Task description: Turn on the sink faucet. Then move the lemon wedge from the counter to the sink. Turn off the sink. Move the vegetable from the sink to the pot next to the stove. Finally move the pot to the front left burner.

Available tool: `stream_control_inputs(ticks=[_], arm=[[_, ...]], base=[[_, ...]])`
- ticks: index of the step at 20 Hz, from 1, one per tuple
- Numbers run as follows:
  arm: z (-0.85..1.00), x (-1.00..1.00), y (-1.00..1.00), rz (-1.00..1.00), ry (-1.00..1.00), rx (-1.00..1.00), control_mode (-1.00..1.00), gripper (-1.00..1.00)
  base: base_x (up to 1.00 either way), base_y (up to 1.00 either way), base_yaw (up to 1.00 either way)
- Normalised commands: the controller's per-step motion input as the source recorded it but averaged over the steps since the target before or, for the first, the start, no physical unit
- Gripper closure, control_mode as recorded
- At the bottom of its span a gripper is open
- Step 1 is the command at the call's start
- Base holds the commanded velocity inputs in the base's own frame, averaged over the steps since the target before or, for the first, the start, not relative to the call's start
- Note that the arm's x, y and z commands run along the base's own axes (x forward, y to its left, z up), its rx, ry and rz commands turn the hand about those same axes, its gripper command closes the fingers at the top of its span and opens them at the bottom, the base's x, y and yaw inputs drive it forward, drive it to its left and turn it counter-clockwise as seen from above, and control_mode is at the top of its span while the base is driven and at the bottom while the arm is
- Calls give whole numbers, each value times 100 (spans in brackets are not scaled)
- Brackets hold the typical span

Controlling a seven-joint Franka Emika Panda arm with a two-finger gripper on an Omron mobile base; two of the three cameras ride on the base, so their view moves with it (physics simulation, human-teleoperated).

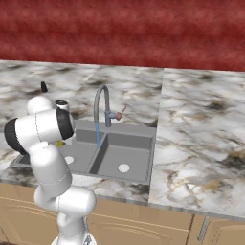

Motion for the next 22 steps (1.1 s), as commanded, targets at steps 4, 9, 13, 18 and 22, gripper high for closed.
stream_control_inputs(ticks=[4,9,13,18,22], arm=[[-8,0,-7,6,-3,-6,-100,100],[-5,0,-5,9,-3,-4,-100,100],[-17,1,-1,11,0,-3,-100,100],[-29,3,-5,8,0,-5,-100,100],[-30,4,-17,1,0,-1,-100,100]], base=[[0,0,0],[0,0,0],[0,0,0],[0,0,0],[0,0,0]])
